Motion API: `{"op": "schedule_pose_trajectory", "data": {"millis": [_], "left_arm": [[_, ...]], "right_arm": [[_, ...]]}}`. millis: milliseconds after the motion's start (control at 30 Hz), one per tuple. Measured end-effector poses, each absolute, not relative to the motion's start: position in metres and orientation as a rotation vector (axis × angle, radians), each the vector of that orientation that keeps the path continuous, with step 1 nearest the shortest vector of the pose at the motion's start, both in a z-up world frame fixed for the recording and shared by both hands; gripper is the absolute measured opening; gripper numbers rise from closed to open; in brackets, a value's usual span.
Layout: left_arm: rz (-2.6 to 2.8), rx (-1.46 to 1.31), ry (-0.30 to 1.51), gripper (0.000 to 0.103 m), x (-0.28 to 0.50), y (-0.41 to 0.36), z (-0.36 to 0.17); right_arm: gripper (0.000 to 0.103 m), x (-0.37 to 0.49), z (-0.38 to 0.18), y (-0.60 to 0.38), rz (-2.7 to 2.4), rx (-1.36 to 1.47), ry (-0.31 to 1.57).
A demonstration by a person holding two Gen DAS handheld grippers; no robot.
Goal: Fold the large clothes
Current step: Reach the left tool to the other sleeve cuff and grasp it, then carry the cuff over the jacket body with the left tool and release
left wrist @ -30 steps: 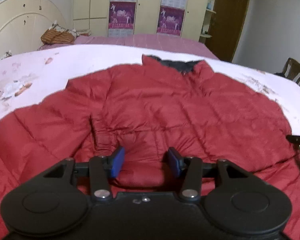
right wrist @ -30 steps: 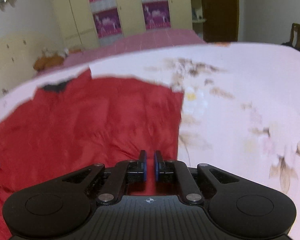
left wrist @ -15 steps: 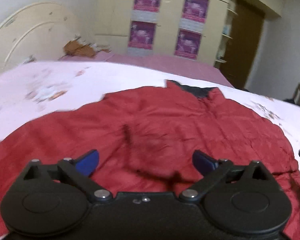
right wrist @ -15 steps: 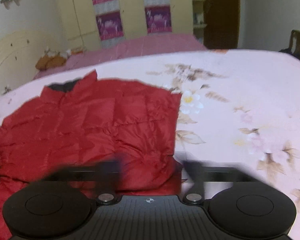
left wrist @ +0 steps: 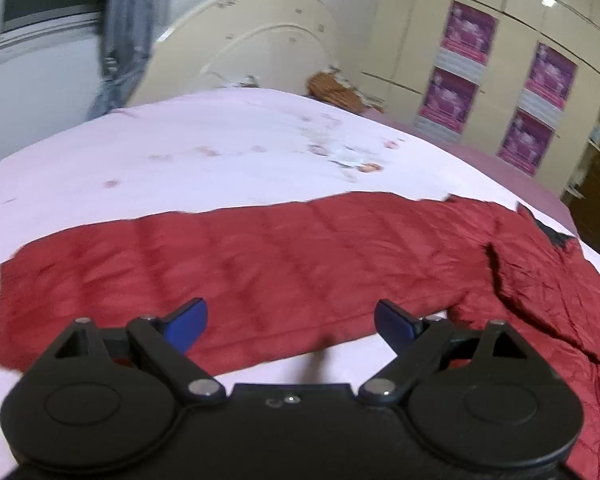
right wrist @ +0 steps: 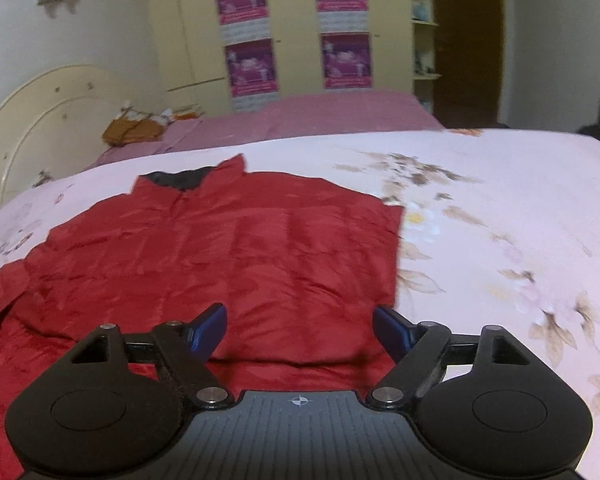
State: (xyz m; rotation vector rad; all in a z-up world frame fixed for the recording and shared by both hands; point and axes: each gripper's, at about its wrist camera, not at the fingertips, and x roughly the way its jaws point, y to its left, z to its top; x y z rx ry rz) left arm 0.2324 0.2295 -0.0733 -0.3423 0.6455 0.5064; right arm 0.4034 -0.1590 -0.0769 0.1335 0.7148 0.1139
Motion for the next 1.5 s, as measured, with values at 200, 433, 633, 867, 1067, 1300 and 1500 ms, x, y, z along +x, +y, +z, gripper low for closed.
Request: {"op": "schedule_pose_trajectory", "data": {"millis": [200, 433, 633, 867, 1067, 1300, 1500], "left_arm": [[0.595, -0.381, 0.629, 0.090, 0.199, 0.240, -0.073], [0.743, -0.649, 0.575, 0.080, 0.144, 0.275, -0.095], [0.762, -0.900, 0.383, 0.076, 0.115, 0.309, -0.105], [0.779, -1.031, 0.245, 0.051, 0.120, 0.342, -0.117], [0.699, -0.873, 0.239, 0.004, 0.159, 0.336, -0.088], [0.413, -0.652, 0.326, 0.004, 0.263, 0.284, -0.048], [0.148, -0.463, 0.455, 0.004, 0.344, 0.200, -0.046]], "right_arm": [[0.080, 0.410, -0.075, -0.136, 0.197, 0.105, 0.712], [0.080, 0.416, -0.077, -0.116, 0.272, 0.070, 0.712], [0.080, 0.418, -0.076, -0.107, 0.295, 0.047, 0.706], [0.080, 0.420, -0.076, -0.112, 0.266, 0.033, 0.700], [0.080, 0.423, -0.076, -0.123, 0.210, 0.052, 0.704], [0.080, 0.426, -0.076, -0.140, 0.126, 0.110, 0.703], [0.080, 0.424, -0.074, -0.156, 0.060, 0.192, 0.702]]}}
